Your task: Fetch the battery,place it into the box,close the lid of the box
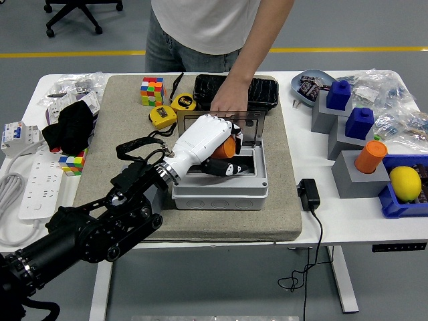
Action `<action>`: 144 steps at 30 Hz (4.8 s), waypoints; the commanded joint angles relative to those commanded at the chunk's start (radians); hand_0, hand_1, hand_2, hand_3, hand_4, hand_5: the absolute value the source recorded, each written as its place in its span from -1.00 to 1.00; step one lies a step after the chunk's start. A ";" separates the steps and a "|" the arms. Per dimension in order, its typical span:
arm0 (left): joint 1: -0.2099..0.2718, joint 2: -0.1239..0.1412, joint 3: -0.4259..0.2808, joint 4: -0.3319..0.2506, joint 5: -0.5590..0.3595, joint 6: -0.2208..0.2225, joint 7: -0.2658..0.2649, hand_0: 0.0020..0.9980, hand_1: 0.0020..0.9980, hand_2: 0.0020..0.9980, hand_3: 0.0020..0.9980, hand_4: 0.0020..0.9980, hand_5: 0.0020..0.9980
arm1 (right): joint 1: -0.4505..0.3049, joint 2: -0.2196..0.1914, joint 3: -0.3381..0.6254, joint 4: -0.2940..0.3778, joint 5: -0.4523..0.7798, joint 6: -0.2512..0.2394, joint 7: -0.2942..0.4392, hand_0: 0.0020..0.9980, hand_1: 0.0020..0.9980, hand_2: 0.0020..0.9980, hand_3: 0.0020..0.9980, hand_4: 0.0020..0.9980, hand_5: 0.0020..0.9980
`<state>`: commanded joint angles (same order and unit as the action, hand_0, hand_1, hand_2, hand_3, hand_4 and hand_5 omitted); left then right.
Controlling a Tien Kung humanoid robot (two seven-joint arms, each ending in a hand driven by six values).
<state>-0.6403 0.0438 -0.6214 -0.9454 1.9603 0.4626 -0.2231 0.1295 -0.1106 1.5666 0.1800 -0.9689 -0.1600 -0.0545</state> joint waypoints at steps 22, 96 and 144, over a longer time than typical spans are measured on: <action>0.020 0.000 -0.001 -0.040 -0.068 -0.011 -0.023 -0.93 -1.00 -1.00 -0.95 0.92 0.68 | 0.000 0.001 0.004 0.000 -0.002 -0.001 -0.001 0.95 0.57 0.50 0.59 1.00 1.00; 0.036 -0.016 -0.012 0.000 -0.026 -0.018 -0.077 0.15 0.18 0.02 0.00 0.97 0.96 | 0.000 0.000 0.005 0.000 -0.003 0.004 -0.001 0.95 0.57 0.49 0.59 1.00 1.00; 0.009 0.036 -0.239 -0.328 0.221 -0.439 0.469 1.00 1.00 1.00 0.97 1.00 1.00 | 0.000 0.005 0.015 0.000 -0.006 0.001 -0.002 0.95 0.57 0.50 0.59 1.00 1.00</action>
<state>-0.6311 0.0793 -0.8601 -1.2731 2.1814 0.0234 0.2461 0.1296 -0.1058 1.5818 0.1800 -0.9753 -0.1593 -0.0564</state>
